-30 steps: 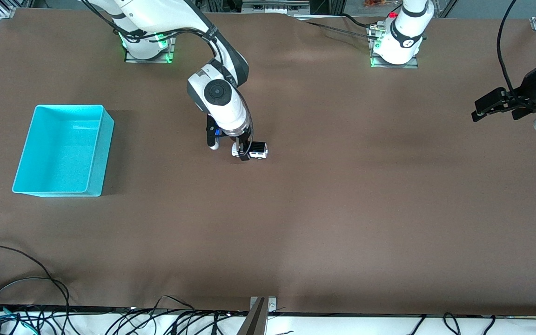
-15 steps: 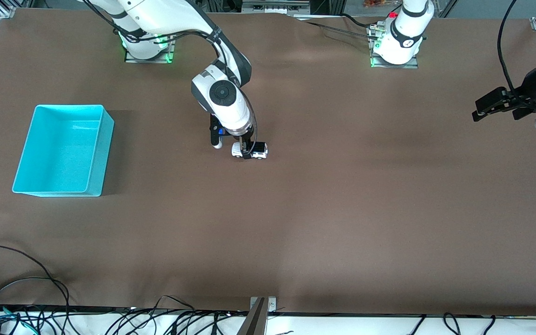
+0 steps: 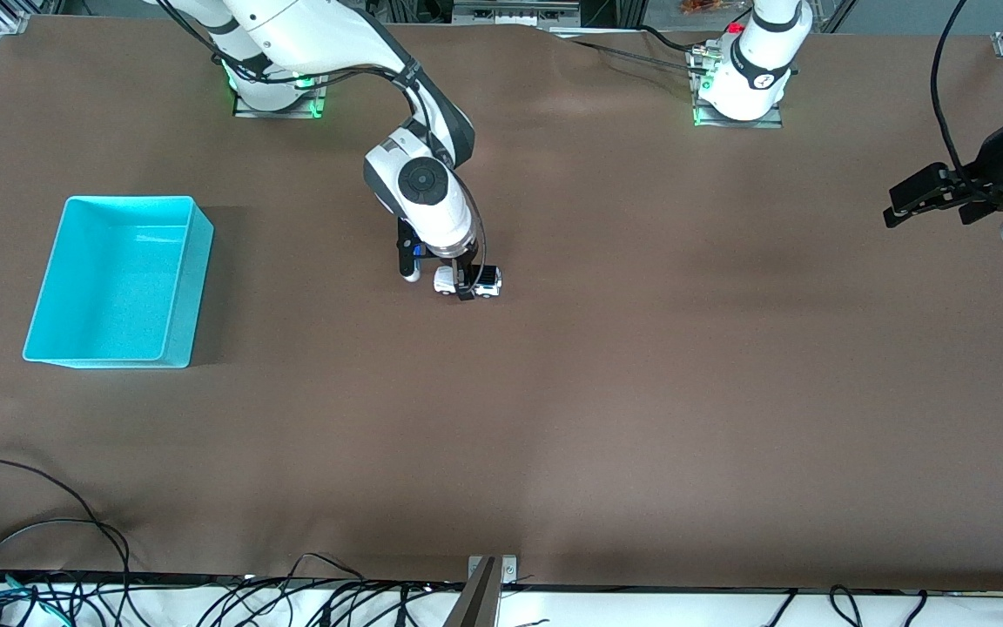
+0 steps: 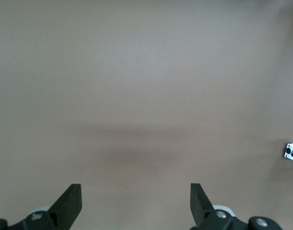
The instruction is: Wind and store white jeep toy
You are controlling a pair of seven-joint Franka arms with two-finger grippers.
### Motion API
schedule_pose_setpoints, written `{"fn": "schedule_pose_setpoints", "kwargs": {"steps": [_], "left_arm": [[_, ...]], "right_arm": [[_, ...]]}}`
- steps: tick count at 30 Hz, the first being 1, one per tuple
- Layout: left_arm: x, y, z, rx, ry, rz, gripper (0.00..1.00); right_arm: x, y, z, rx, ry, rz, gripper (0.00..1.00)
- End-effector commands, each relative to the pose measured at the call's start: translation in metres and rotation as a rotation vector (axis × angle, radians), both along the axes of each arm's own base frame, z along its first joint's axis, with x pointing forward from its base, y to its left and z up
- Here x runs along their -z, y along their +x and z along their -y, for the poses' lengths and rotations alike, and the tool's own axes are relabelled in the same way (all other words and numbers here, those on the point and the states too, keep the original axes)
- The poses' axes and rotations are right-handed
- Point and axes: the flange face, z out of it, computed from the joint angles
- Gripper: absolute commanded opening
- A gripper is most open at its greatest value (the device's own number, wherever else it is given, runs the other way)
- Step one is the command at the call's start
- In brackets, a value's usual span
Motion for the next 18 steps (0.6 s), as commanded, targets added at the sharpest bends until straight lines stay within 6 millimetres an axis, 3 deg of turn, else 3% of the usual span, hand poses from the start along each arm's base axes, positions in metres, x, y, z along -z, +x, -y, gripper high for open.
{"fn": "schedule_pose_setpoints", "kwargs": {"steps": [1,4,13,18], "left_arm": [[-0.006,0.004,0.001,0.021,-0.025,0.007,1.0],[-0.006,0.004,0.002,0.022,-0.025,0.007,1.0],[-0.006,0.004,0.001,0.021,-0.025,0.007,1.0],[-0.007,0.004,0.001,0.021,-0.025,0.009,1.0]], "right_arm": [[-0.002,0.002,-0.006,0.005,0.0,0.015,0.09],[-0.003,0.003,-0.006,0.007,0.001,0.017,0.0],[-0.014,0.011,-0.003,0.018,0.007,0.034,0.0],[-0.032,0.017,0.004,0.028,0.004,0.047,0.0]]}}
